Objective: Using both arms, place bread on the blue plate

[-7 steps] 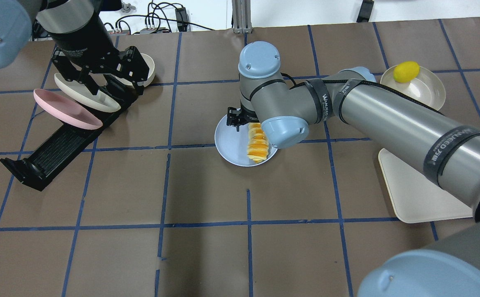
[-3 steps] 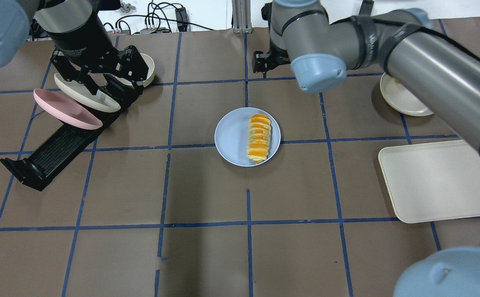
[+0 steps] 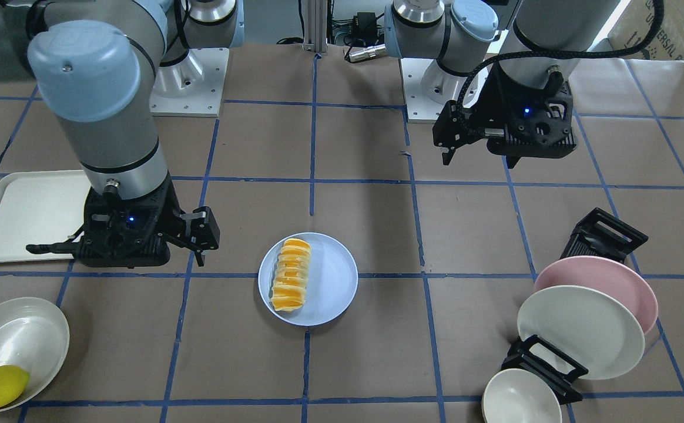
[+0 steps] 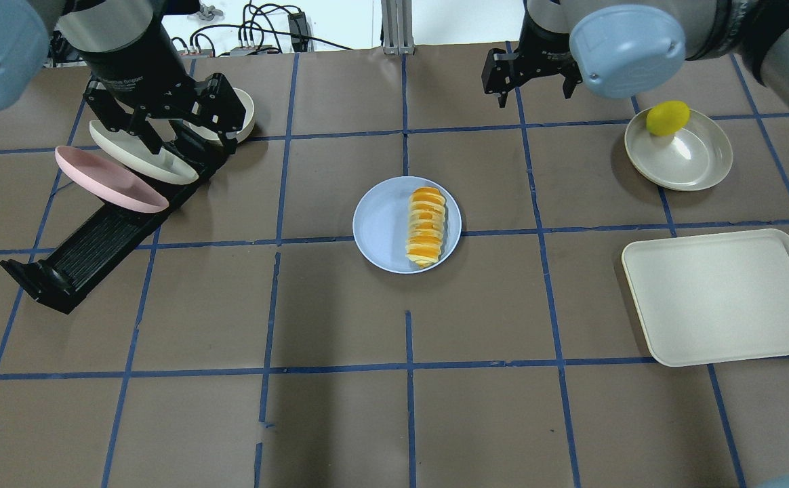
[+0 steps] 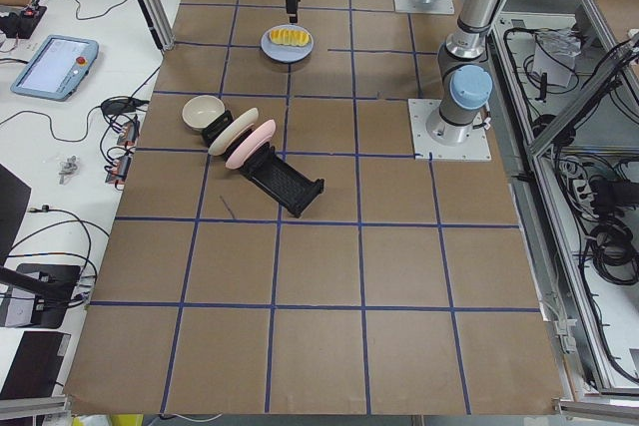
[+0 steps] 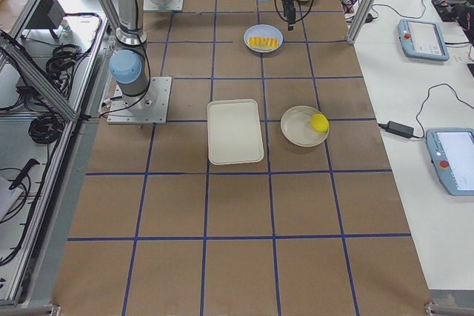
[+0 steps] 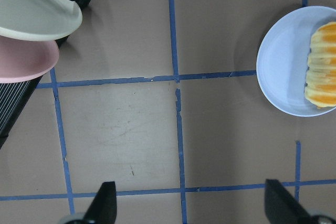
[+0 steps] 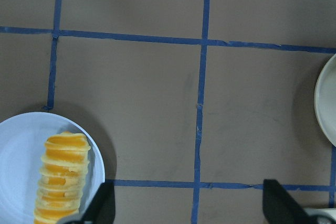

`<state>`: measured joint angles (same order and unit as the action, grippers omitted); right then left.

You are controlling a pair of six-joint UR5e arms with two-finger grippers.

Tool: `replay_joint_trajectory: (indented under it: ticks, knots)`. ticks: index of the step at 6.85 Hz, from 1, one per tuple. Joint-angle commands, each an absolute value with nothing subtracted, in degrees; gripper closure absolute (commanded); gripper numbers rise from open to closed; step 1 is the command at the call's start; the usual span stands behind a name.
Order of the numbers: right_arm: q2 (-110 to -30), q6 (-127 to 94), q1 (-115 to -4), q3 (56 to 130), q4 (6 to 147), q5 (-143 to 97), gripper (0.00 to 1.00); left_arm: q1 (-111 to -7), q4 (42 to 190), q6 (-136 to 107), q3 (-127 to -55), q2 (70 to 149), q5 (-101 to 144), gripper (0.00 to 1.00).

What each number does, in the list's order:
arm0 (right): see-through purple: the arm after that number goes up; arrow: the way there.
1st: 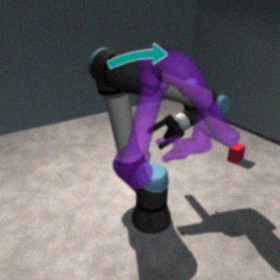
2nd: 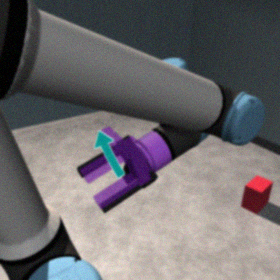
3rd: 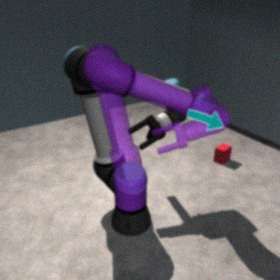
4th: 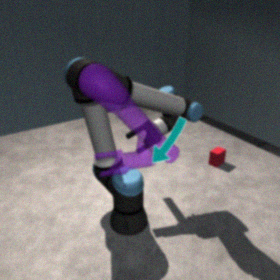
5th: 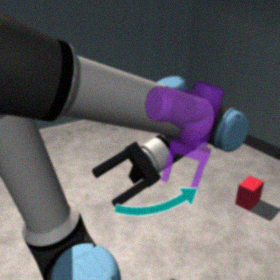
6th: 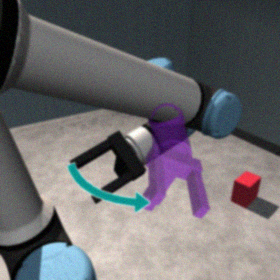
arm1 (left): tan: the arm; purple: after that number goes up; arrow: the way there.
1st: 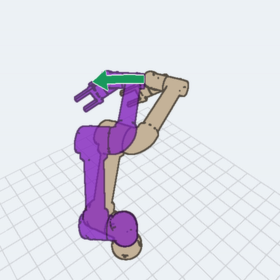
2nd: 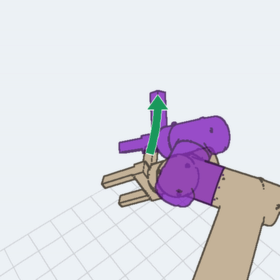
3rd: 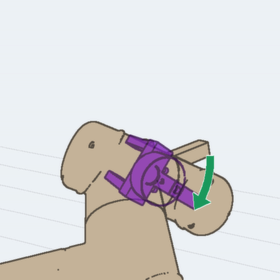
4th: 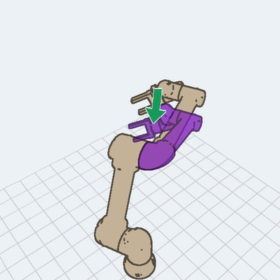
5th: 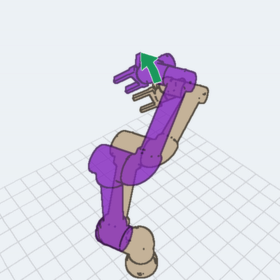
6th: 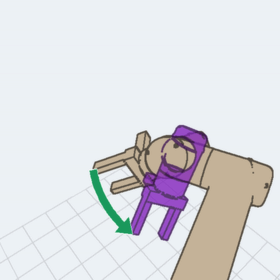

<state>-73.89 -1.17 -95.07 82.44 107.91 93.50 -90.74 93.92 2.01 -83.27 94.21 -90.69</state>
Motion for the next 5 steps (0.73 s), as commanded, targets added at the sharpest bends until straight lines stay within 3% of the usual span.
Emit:
replay_joint_trajectory:
  ticks: [1,4,5]
  knots:
    - [-79.76,2.78,-94.48,85.23,102.44,93.60,0.00,-90.27,93.96,1.85,-83.84,94.04,-90.96,0.00]
    - [-94.26,2.47,-94.31,99.10,98.88,91.86,0.00,-90.62,97.27,1.32,-82.80,93.69,-90.61,0.00]
    - [-95.44,1.07,-94.31,99.40,97.48,90.28,0.00,-90.62,97.56,1.32,-82.45,93.78,-90.62,0.00]
